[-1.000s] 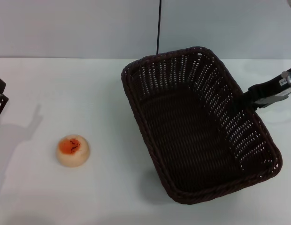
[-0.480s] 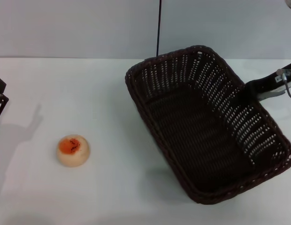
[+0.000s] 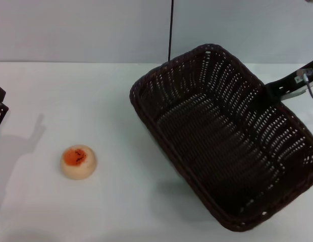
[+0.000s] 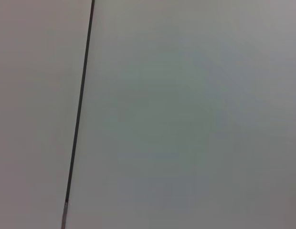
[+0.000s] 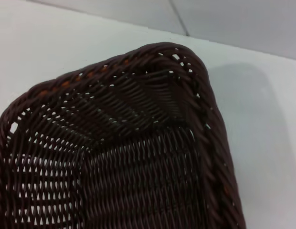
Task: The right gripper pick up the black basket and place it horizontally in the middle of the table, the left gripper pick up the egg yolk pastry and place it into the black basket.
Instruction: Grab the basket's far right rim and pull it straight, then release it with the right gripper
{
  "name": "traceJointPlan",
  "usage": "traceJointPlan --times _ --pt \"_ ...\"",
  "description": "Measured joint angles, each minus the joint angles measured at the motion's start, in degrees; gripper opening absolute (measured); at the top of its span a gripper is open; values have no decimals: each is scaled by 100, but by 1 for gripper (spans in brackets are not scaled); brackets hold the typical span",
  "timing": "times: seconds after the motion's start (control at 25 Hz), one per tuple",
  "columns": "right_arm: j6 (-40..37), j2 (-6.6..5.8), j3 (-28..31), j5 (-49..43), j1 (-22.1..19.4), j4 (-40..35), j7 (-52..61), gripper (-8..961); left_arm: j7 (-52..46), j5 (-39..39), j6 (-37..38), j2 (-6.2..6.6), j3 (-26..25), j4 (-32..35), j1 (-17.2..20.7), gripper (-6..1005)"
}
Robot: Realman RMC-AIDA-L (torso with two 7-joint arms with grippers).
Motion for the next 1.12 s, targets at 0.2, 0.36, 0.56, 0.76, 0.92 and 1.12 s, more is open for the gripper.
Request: traceJointPlan --times 0.2,0.36,0.56,0.76,0.92,1.12 --pt "-216 30 -547 23 -2 -517 -454 120 0 10 0 -5 3 14 8 823" --pt "-201 84 -998 1 73 -682 -1031 119 0 26 23 -3 25 3 30 822" --pt "-36 190 -1466 -20 105 -1067 -1747 119 0 48 76 -2 81 -14 128 821" --pt "16 316 -1820 32 56 -1603 -2530 119 0 53 190 -15 200 -42 257 820" --pt "84 383 -2187 147 8 -1804 -3172 119 0 53 257 -18 211 -178 382 819" --pt "352 383 -2602 286 22 -1766 -3496 120 0 53 301 -22 211 -307 493 818"
